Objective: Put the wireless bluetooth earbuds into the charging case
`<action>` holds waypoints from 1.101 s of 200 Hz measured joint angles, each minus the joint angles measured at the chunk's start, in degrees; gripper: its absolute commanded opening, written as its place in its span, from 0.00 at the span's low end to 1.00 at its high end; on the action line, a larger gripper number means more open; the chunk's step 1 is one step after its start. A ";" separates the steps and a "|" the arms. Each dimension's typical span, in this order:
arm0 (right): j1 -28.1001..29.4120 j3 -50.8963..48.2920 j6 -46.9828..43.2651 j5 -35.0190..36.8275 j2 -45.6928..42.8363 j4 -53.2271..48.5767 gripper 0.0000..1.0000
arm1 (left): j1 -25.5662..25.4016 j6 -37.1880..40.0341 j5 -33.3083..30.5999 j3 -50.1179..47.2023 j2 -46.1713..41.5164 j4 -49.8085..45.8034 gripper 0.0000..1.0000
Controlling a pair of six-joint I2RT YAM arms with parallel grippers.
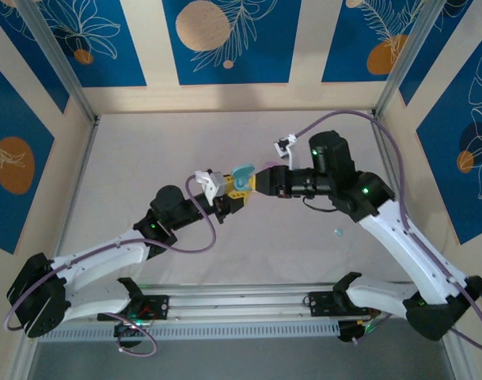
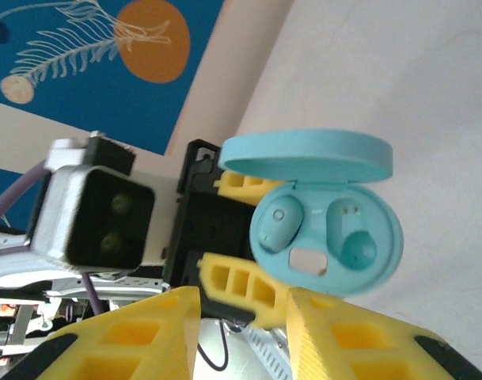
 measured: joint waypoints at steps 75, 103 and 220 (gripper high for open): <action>0.22 0.02 -0.33 -1.05 5.01 1.31 0.21 | 0.00 0.00 1.36 0.00 -0.07 -0.02 0.31; 0.57 0.15 -0.31 -1.07 5.99 1.77 0.20 | 0.00 0.00 1.79 0.00 -0.04 -0.39 0.31; 4.17 7.58 -4.59 5.03 10.86 -6.21 0.26 | -0.04 1.07 1.49 0.00 -0.02 -1.99 0.31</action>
